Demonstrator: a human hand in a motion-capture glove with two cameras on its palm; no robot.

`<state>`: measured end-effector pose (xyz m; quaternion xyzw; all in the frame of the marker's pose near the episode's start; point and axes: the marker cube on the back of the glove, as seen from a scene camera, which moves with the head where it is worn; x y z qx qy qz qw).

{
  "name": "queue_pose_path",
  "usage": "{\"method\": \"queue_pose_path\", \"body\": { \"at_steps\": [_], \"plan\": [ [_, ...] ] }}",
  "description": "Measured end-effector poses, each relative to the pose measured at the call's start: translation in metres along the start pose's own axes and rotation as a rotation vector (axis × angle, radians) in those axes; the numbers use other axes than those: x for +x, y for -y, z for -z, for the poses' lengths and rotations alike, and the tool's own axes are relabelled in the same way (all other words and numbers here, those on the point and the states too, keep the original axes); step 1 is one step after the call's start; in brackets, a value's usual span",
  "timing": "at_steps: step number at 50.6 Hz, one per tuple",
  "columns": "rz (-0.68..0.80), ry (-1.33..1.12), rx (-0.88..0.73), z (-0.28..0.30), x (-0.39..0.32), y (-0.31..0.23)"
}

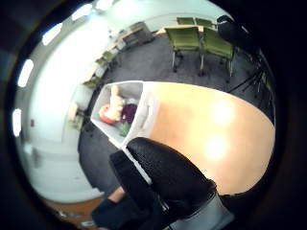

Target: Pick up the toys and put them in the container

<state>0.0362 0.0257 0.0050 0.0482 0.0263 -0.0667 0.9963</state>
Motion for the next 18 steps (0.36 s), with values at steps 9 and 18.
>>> {"method": "queue_pose_path", "body": {
  "at_steps": [9, 18],
  "plan": [
    [-0.017, 0.004, -0.019, -0.012, 0.012, -0.011],
    [-0.021, 0.041, -0.039, -0.02, 0.016, -0.014]
  ]
}}
